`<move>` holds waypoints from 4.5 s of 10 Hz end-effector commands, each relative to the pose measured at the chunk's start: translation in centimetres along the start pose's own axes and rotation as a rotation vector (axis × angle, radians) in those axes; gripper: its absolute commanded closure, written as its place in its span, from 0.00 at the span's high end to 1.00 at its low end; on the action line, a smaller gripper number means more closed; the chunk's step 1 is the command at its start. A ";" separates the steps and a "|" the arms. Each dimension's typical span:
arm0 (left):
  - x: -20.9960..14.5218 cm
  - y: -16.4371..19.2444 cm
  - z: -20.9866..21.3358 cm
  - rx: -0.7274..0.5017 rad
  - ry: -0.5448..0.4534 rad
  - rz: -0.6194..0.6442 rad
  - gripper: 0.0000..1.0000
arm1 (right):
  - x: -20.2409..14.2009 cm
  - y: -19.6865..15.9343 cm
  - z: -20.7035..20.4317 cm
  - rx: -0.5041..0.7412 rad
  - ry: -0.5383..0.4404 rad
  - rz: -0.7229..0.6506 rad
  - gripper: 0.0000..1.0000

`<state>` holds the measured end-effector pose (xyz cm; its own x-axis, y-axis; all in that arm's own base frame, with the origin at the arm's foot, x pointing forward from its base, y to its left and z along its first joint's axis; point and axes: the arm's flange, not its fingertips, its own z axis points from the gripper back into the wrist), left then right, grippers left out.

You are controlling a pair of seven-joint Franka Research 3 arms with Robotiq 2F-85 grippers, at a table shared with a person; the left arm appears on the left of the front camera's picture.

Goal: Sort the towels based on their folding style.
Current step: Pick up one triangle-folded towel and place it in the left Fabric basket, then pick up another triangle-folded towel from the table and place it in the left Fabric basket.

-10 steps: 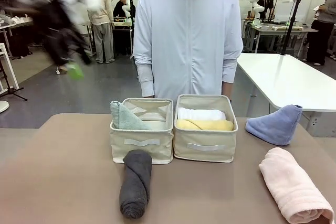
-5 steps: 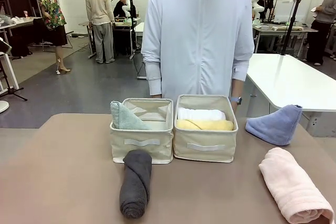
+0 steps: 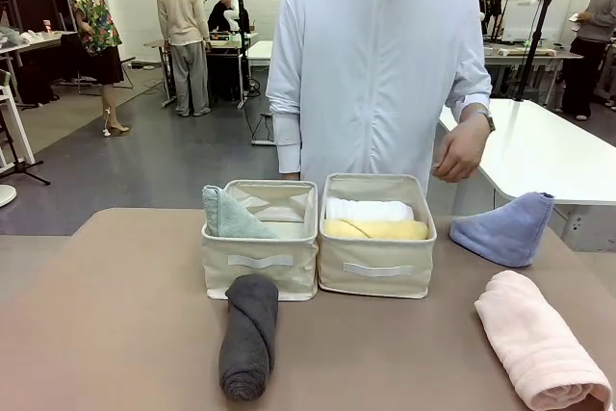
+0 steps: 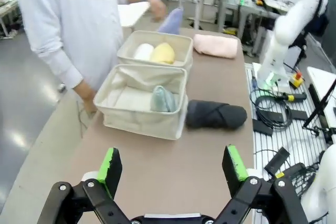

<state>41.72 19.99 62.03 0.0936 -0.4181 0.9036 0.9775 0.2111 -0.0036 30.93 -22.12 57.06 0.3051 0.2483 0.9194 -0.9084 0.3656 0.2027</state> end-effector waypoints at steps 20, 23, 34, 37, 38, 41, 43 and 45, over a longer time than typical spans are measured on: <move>-2.4 0.0 1.9 0.098 -0.033 0.039 1.00 | 4.2 5.8 -8.1 -0.087 0.389 0.214 1.00; -2.4 0.0 1.9 0.098 -0.033 0.039 1.00 | 3.4 8.1 5.0 -0.200 0.302 0.138 1.00; -2.4 0.0 1.9 0.098 -0.033 0.039 1.00 | 0.9 -3.8 -11.3 -0.360 0.733 0.153 1.00; -2.4 0.0 1.9 0.098 -0.033 0.039 1.00 | 0.1 -4.4 -13.0 -0.289 0.653 0.135 1.00; -2.4 0.0 1.9 0.098 -0.033 0.039 1.00 | 0.4 -4.8 -14.1 -0.337 0.730 0.176 1.00; -2.4 0.0 1.9 0.098 -0.033 0.039 1.00 | 0.4 -4.8 -14.1 -0.337 0.730 0.176 1.00; -2.4 0.0 1.9 0.098 -0.033 0.039 1.00 | 0.3 -4.9 -14.0 -0.322 0.708 0.175 1.00; -2.4 0.0 1.9 0.098 -0.033 0.039 1.00 | 3.2 -5.5 -18.4 -0.373 0.819 0.222 1.00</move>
<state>41.17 22.52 60.51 0.1366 -0.3865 0.9121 0.9480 0.3181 -0.0072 40.64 -9.04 52.33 0.3524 0.8255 0.4409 -0.8657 0.4665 -0.1815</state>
